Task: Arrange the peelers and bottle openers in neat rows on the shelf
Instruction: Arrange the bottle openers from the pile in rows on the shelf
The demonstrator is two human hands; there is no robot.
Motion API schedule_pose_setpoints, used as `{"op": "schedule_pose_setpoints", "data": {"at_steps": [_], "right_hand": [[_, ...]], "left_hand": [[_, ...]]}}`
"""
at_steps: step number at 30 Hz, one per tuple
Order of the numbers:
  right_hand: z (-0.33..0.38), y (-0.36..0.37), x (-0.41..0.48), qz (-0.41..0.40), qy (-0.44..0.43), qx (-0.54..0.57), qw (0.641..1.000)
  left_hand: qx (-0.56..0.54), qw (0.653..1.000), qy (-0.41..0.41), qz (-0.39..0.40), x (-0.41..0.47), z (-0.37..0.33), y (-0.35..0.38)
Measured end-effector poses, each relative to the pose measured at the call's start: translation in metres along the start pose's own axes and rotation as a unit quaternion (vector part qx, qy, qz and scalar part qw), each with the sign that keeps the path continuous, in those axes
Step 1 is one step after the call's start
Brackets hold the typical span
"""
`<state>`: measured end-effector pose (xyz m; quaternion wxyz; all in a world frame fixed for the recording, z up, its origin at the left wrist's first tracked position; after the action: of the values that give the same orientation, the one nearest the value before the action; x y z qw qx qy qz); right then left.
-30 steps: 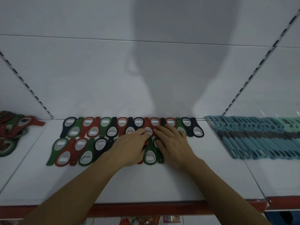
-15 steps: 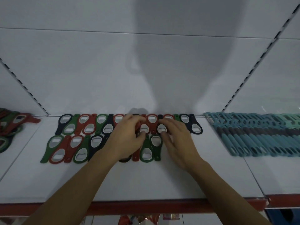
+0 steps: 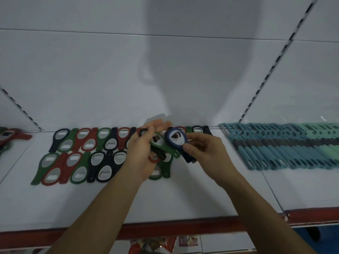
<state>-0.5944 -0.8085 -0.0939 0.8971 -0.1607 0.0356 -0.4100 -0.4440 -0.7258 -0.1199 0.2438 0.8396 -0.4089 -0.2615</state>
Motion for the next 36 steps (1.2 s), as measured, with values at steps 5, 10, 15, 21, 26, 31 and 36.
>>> {"op": "schedule_pose_setpoints", "data": {"at_steps": [5, 10, 15, 21, 26, 31, 36], "right_hand": [[-0.010, 0.003, 0.002, -0.028, 0.045, 0.080, 0.995], [-0.006, 0.008, 0.005, -0.082, 0.002, -0.020, 0.996], [-0.001, -0.020, 0.002, -0.138, -0.083, -0.123, 0.979], [-0.014, -0.010, -0.003, 0.001, -0.151, -0.240, 0.959], [-0.022, 0.010, -0.010, 0.066, -0.194, -0.295, 0.933], [-0.038, -0.002, -0.017, 0.052, -0.147, -0.287, 0.945], [-0.043, 0.016, -0.018, 0.090, -0.150, -0.361, 0.916]], "left_hand": [[0.017, 0.994, -0.102, -0.029, -0.006, 0.020, 0.002], [-0.026, 0.991, -0.125, -0.033, -0.011, 0.041, 0.005], [-0.006, 0.995, -0.087, -0.057, -0.002, 0.010, -0.015], [0.668, 0.710, 0.191, 0.114, -0.001, -0.041, 0.005], [0.785, 0.558, 0.175, 0.206, -0.009, -0.002, -0.001], [0.802, 0.533, 0.175, 0.208, -0.014, 0.014, -0.015], [0.803, 0.531, 0.171, 0.210, -0.015, 0.016, -0.017]]}}
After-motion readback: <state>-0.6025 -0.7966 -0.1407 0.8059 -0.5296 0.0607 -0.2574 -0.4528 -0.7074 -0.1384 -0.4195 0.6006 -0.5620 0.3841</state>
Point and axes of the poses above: each hand's wrist, its own x-axis towards the middle knuckle, its own y-axis out of the palm, z = x × y, the point moved 8 cm from there along x, towards the middle knuckle, and after that the axes turned 3 degrees about -x, right-handed, at the moved point
